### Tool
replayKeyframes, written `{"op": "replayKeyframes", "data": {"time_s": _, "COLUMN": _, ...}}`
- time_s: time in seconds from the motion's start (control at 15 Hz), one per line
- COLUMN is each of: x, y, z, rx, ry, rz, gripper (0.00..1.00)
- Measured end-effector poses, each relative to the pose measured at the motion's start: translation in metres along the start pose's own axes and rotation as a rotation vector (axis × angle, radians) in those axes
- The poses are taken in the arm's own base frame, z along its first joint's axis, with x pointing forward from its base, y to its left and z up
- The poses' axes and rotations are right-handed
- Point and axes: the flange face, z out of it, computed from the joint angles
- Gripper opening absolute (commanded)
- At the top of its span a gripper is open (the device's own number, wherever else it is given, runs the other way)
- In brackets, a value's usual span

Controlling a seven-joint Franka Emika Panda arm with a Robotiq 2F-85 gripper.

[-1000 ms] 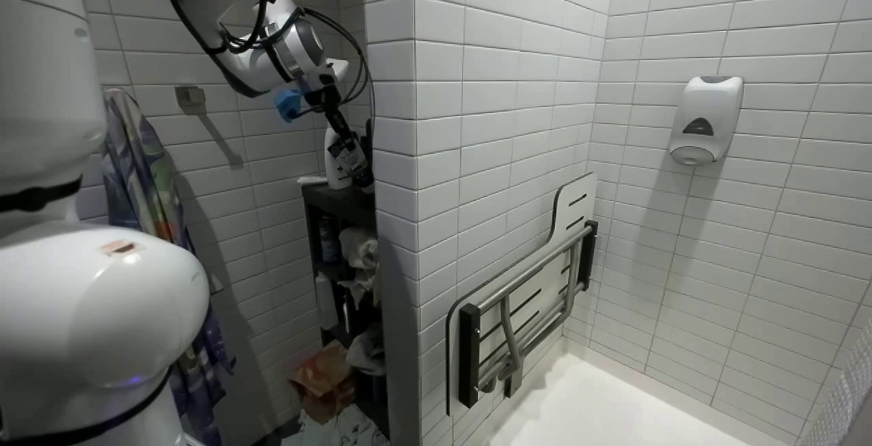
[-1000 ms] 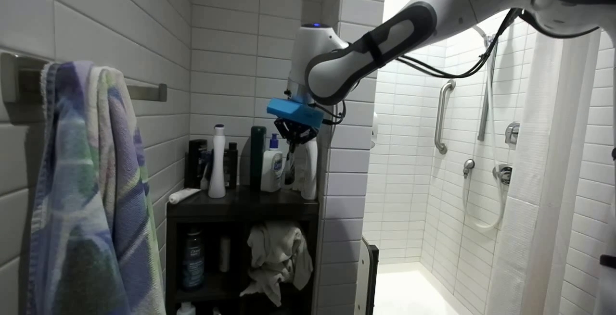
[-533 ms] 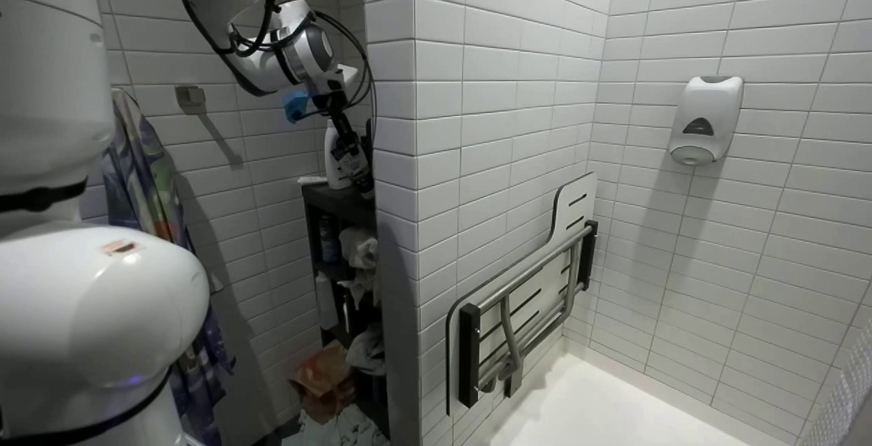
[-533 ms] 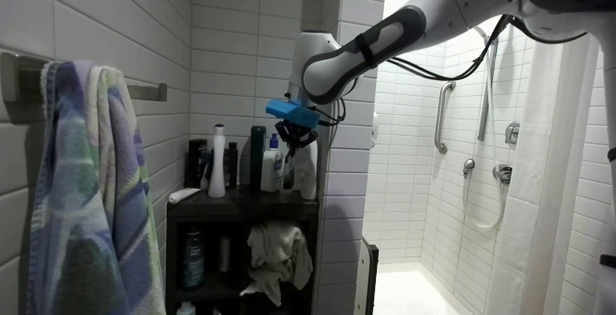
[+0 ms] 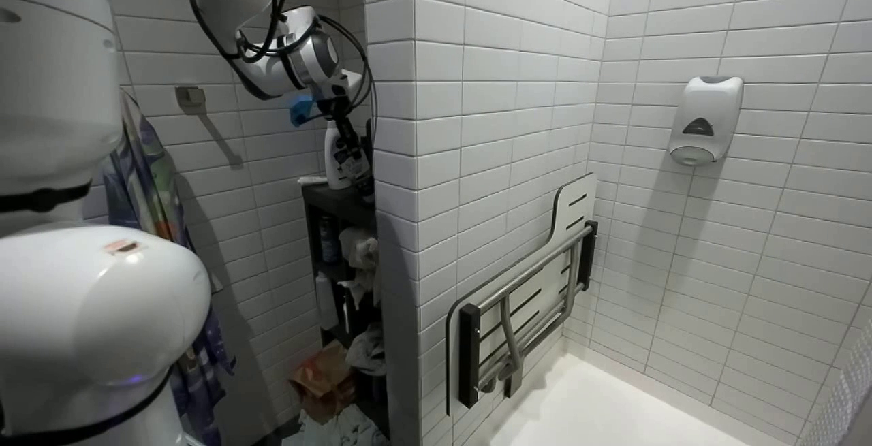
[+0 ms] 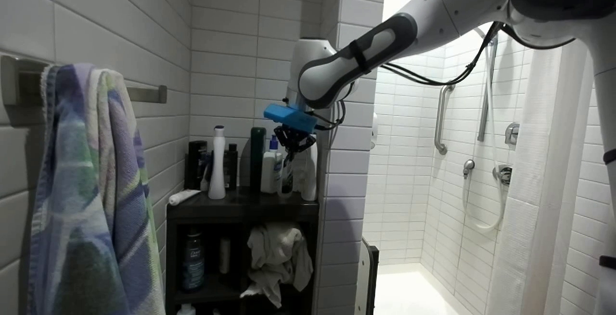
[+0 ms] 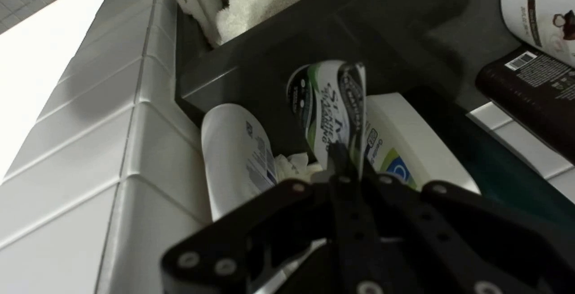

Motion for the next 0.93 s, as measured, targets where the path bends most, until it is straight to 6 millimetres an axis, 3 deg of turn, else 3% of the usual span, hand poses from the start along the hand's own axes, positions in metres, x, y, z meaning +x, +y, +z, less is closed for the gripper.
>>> {"op": "replayKeyframes", "data": {"time_s": 0.4, "x": 0.006, "y": -0.006, "z": 0.003, "rx": 0.004, "ry": 0.005, "rz": 0.024, "gripper": 0.01}}
{"op": "replayKeyframes", "data": {"time_s": 0.47, "x": 0.009, "y": -0.007, "z": 0.003, "rx": 0.005, "ry": 0.008, "rz": 0.033, "gripper": 0.28}}
{"op": "replayKeyframes", "data": {"time_s": 0.6, "x": 0.015, "y": -0.008, "z": 0.003, "rx": 0.007, "ry": 0.013, "rz": 0.05, "gripper": 0.32}}
{"op": "replayKeyframes", "data": {"time_s": 0.93, "x": 0.029, "y": -0.01, "z": -0.001, "rx": 0.016, "ry": 0.028, "rz": 0.085, "gripper": 0.65}}
